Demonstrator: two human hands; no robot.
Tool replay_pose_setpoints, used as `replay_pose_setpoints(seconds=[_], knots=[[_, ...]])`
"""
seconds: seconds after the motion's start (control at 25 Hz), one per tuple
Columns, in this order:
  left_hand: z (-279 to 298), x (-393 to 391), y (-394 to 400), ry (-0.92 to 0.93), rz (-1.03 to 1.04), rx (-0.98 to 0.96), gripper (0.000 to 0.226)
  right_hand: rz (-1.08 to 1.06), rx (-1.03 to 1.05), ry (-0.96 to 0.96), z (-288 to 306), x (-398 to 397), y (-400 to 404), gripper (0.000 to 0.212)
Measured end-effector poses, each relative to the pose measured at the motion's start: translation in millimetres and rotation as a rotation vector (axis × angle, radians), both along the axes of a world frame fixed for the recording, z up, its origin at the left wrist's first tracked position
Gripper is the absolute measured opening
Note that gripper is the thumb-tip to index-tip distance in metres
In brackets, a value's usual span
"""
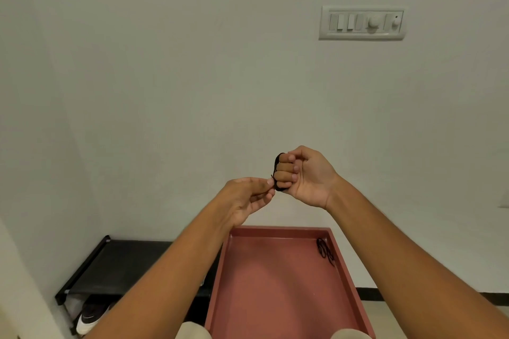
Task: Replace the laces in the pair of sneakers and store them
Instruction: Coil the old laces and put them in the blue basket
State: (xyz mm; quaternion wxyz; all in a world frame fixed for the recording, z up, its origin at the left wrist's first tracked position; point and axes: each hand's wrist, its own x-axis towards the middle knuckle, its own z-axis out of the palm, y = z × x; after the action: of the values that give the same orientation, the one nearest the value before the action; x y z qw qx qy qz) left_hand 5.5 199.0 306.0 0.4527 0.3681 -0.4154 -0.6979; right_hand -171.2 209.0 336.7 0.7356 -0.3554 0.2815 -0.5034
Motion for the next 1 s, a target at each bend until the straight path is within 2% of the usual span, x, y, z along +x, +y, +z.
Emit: replay_pose_setpoints(seconds=[0.32,0.44,0.6,0.8,1.0], knots=[[0,-4,10,-0.279,0.115,-0.236,0.005,-0.01,-0.058,0.061,-14,5,-2,0.024],[0,0,9,-0.298,0.089,-0.212,0.009,-0.007,-0.055,0.055,-17,6,-2,0.024],[-2,-1,7,-0.279,0.113,-0.136,0.003,-0.013,-0.024,0.043,-18,9,-2,0.023],[-9,-8,2,-0.382,0.205,-0.183,0.007,-0.059,0.026,-0.019,-23,12,-5,0.025],[-23,-8,1,-0.43,0.162,-0.165,0.015,-0.078,0.067,-0.03,-30,15,-11,0.025]])
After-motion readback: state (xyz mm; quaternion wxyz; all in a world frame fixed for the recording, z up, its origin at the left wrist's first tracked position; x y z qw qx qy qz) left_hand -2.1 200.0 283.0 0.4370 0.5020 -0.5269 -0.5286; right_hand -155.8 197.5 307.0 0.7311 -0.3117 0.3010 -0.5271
